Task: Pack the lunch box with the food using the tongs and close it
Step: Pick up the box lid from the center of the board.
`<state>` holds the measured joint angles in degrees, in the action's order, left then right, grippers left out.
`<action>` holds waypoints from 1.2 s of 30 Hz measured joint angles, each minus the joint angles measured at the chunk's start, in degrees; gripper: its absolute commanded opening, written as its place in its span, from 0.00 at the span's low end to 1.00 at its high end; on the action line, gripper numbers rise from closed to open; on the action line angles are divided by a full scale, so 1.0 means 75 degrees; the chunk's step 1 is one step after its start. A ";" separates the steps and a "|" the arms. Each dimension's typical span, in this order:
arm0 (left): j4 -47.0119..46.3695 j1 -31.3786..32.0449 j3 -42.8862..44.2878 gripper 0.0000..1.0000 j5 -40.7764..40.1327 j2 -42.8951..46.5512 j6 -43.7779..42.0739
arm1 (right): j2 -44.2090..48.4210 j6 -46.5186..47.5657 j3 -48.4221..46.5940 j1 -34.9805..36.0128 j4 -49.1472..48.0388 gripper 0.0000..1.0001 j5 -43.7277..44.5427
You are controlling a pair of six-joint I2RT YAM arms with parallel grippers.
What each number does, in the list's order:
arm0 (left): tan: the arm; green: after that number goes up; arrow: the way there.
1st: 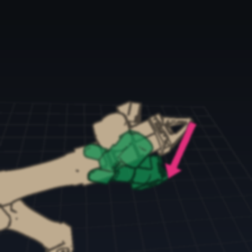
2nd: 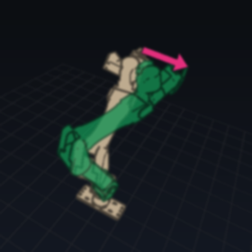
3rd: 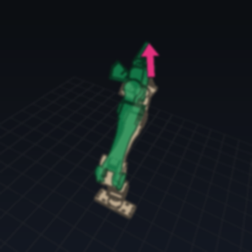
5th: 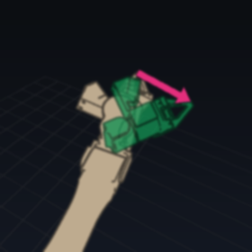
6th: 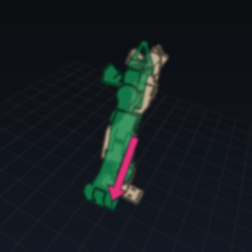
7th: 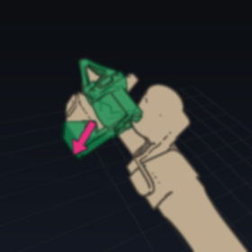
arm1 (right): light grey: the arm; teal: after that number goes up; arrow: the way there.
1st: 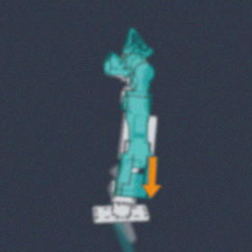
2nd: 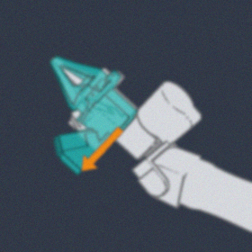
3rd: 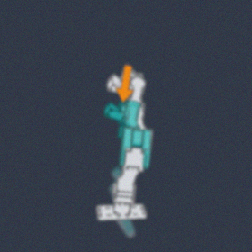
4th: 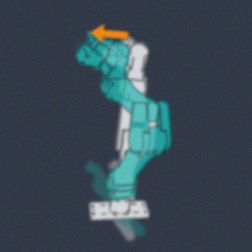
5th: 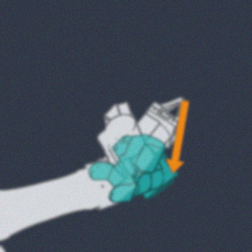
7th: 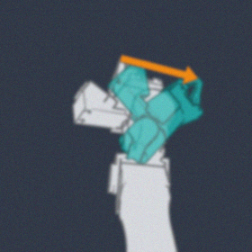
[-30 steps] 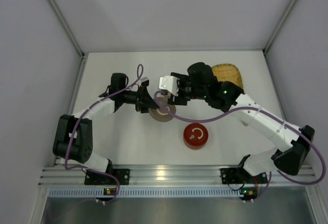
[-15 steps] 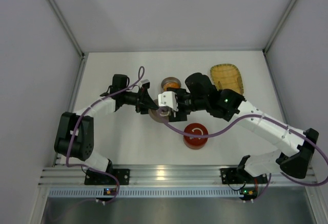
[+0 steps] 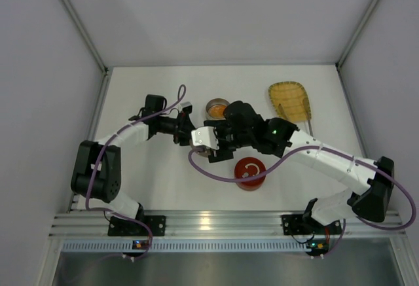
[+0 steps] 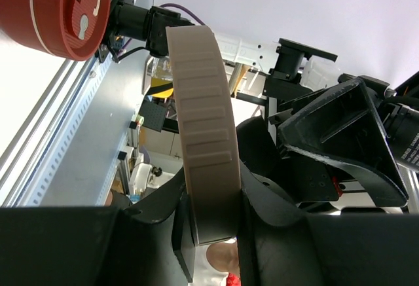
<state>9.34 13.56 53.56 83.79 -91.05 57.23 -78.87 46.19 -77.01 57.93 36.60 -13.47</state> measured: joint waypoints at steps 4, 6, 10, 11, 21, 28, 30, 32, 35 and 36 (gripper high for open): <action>0.0332 0.0012 0.0020 0.00 -0.0009 -0.0105 -0.0300 | -0.0128 0.0064 0.0137 0.0044 -0.0114 0.65 0.0265; 0.0641 0.0032 0.0105 0.00 -0.0006 -0.0198 -0.0501 | -0.0184 0.0082 0.0184 0.0055 -0.0152 0.64 0.0373; 0.1043 0.0096 0.0245 0.00 -0.0006 -0.0286 -0.0831 | -0.0265 0.0099 0.0213 0.0058 -0.0236 0.63 0.0507; 0.1099 0.0108 0.0262 0.00 -0.0003 -0.0297 -0.0877 | -0.0277 0.0102 0.0213 0.0058 -0.0256 0.63 0.0527; 0.1507 0.0128 0.0344 0.00 -0.0029 -0.0297 -0.1300 | -0.0364 0.0055 0.0213 0.0090 -0.0423 0.52 0.0615; 0.1623 0.0111 0.0361 0.00 -0.0082 -0.0300 -0.1416 | -0.0417 -0.0009 0.0204 0.0125 -0.0533 0.21 0.0886; 0.1623 0.0085 0.0396 0.00 -0.0073 -0.0300 -0.1419 | -0.0431 -0.0017 0.0204 0.0157 -0.0516 0.09 0.0874; 0.1635 0.0061 0.0449 0.00 -0.0070 -0.0315 -0.1431 | -0.0440 -0.0038 0.0210 0.0163 -0.0493 0.04 0.0836; 0.1728 0.0061 0.0510 0.00 -0.0070 -0.0344 -0.1533 | -0.0440 -0.0032 0.0216 0.0163 -0.0501 0.01 0.0836; 0.1781 0.0061 0.0519 0.00 -0.0073 -0.0350 -0.1574 | -0.0440 -0.0029 0.0219 0.0163 -0.0501 0.01 0.0828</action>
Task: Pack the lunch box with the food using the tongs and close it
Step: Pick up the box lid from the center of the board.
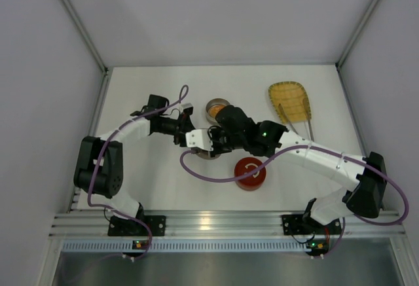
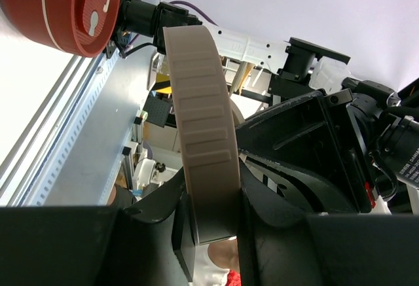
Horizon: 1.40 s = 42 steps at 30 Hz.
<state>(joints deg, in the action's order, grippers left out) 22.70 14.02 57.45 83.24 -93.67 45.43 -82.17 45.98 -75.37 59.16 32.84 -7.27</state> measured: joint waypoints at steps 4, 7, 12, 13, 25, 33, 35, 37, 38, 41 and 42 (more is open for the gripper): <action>0.0411 0.0000 0.0096 0.00 -0.0044 -0.0047 -0.0393 | 0.0000 0.0003 0.0055 0.0000 -0.0009 0.04 -0.0090; 0.0831 0.0009 0.0221 0.00 -0.0099 -0.0082 -0.0871 | -0.0003 0.0009 0.0102 0.0000 -0.0026 0.04 -0.0134; 0.1221 0.0015 0.0335 0.00 -0.0160 -0.0079 -0.1378 | -0.0003 0.0006 0.0105 -0.0009 -0.0020 0.00 -0.0195; 0.1274 0.0015 0.0335 0.00 -0.0160 -0.0079 -0.1448 | -0.0003 -0.0006 0.0105 -0.0012 -0.0012 0.00 -0.0221; 0.2594 -0.0082 0.0790 0.92 -0.0571 0.0868 -0.3520 | 0.0058 -0.0259 0.0017 -0.0256 0.0076 0.00 -0.0481; 0.3206 -0.1865 0.1192 0.55 -0.2075 0.2136 -0.6044 | 0.0592 -0.0595 0.0807 -0.0350 0.0192 0.00 -0.0819; 0.3625 -0.1894 0.1309 0.51 -0.2218 0.2582 -0.7402 | 0.0600 -0.0720 0.0868 -0.0358 0.0274 0.00 -0.0953; 0.3987 -0.1851 0.1320 0.50 -0.2250 0.3083 -0.8431 | 0.0600 -0.0871 0.0895 -0.0361 0.0329 0.00 -0.1093; 0.4141 -0.1821 0.1320 0.50 -0.2253 0.3322 -0.8883 | 0.0600 -0.0935 0.0895 -0.0361 0.0338 0.00 -0.1163; 0.4380 -0.1641 0.1320 0.48 -0.2288 0.3829 -0.9818 | 0.0600 -0.1157 0.0895 -0.0361 0.0341 0.00 -0.1282; 0.4345 -0.1510 0.1317 0.48 -0.2326 0.3923 -0.9941 | 0.0600 -0.1221 0.0895 -0.0361 0.0341 0.00 -0.1294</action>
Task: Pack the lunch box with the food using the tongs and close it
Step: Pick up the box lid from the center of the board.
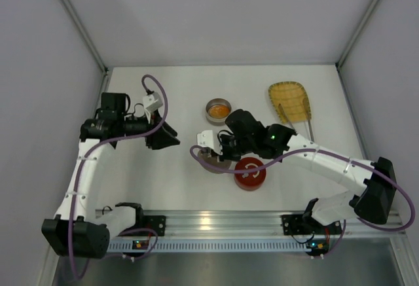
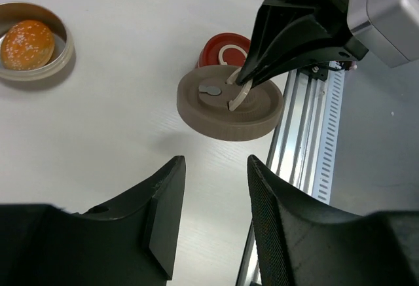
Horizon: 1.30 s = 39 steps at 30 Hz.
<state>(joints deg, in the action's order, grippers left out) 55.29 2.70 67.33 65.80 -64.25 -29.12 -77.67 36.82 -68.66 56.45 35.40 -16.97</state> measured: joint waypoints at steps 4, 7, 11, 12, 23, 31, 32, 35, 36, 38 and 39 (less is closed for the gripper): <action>-0.1186 0.0740 -0.0647 0.48 -0.0303 0.0501 0.0609 | 0.0000 -0.0271 0.0000 0.0000 -0.0023 0.00 -0.0006; -0.2119 0.1708 -0.1314 0.48 -0.0915 0.0927 0.1247 | -0.0012 -0.0417 -0.0020 0.0000 -0.0026 0.00 0.0044; -0.3013 0.3086 -0.1682 0.61 -0.1778 0.1125 0.1926 | -0.0076 -0.0542 -0.0216 0.0000 -0.0029 0.00 0.0143; -0.3308 0.3279 -0.1784 0.63 -0.2017 0.1154 0.2174 | -0.0093 -0.0565 -0.0271 0.0000 -0.0029 0.00 0.0163; -0.5013 0.3821 -0.2582 0.49 -0.3121 0.1218 0.3124 | -0.0181 -0.0676 -0.0568 0.0006 0.0050 0.00 -0.0175; -0.5246 0.4130 -0.2655 0.49 -0.3244 0.1335 0.2707 | -0.0181 -0.0676 -0.0621 0.0009 0.0201 0.00 -0.0557; -0.5243 0.4147 -0.2658 0.49 -0.3241 0.1335 0.2655 | -0.0181 -0.0676 -0.0627 0.0009 0.0224 0.00 -0.0568; -0.5243 0.4197 -0.2667 0.49 -0.3206 0.1349 0.2471 | -0.0184 -0.0676 -0.0670 0.0009 0.0326 0.00 -0.0592; -0.5240 0.4211 -0.2675 0.48 -0.3168 0.1352 0.2407 | -0.0184 -0.0676 -0.0679 0.0009 0.0347 0.00 -0.0606; -0.5228 0.4237 -0.2681 0.48 -0.3092 0.1355 0.2276 | -0.0184 -0.0673 -0.0717 0.0009 0.0437 0.00 -0.0609; -0.5217 0.4258 -0.2681 0.48 -0.3075 0.1355 0.2218 | -0.0184 -0.0670 -0.0720 0.0009 0.0458 0.00 -0.0615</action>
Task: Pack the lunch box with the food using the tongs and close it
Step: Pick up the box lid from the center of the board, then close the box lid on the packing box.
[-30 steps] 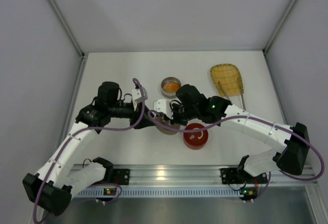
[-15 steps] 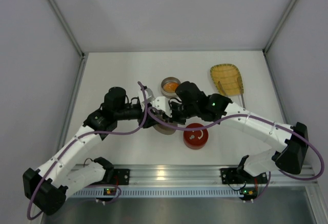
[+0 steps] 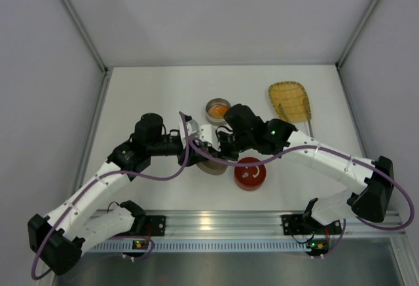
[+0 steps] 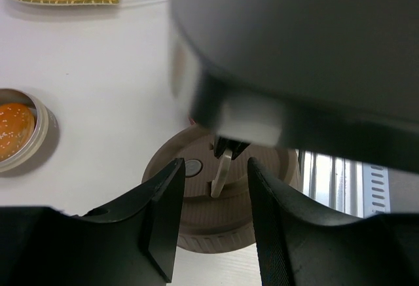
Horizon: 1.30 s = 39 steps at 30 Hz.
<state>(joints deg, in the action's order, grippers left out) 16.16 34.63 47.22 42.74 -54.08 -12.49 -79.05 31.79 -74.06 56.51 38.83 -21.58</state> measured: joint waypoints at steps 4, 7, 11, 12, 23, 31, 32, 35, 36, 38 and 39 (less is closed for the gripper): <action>0.0015 0.0023 -0.0041 0.51 0.0009 0.0015 -0.0163 | 0.0000 0.0009 -0.0038 0.0000 0.0137 0.00 -0.0015; -0.0020 0.0035 -0.0140 0.52 -0.0006 0.0102 -0.0166 | 0.0000 0.0017 -0.0044 0.0009 0.0204 0.00 -0.0050; -0.0157 0.0047 -0.0379 0.52 -0.0087 0.0326 -0.0157 | 0.0000 0.0012 -0.0044 0.0009 0.0265 0.00 -0.0055; -0.0172 0.0047 -0.0423 0.51 -0.0128 0.0396 -0.0149 | 0.0000 0.0012 -0.0044 0.0009 0.0268 0.00 -0.0058; -0.0204 0.0061 -0.0714 0.71 -0.1209 0.1349 0.0373 | 0.0131 0.0216 0.0172 -0.0326 0.0020 0.00 0.0723; 0.0061 -0.0463 -0.0452 0.98 -0.2448 0.1224 0.0947 | -0.1411 0.0705 -0.0912 -0.1545 0.0029 0.00 0.2244; 0.0131 -0.0685 -0.0312 0.98 -0.2489 0.1043 0.1035 | -0.1749 0.0764 -0.1233 -0.1612 0.0035 0.00 0.2355; 0.0297 -0.1757 0.0108 0.98 -0.2276 0.0315 0.1373 | -0.2906 0.0982 -0.2352 -0.1775 0.0131 0.00 0.2567; 0.0309 -0.2165 0.0216 0.98 -0.2142 0.0111 0.1533 | -0.3255 0.1055 -0.2713 -0.1813 0.0169 0.00 0.2614; 0.0332 -0.2943 0.0405 0.98 -0.1775 -0.0242 0.1795 | -0.3914 0.1224 -0.3401 -0.1888 0.0210 0.00 0.2684; 0.0332 -0.3238 0.0481 0.98 -0.1629 -0.0393 0.1900 | -0.4199 0.1300 -0.3704 -0.1923 0.0230 0.00 0.2710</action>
<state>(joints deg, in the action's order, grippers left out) 18.65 10.35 50.83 30.52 -57.04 1.76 -110.54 41.54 -101.84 42.09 40.56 -1.26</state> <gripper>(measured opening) 0.982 0.020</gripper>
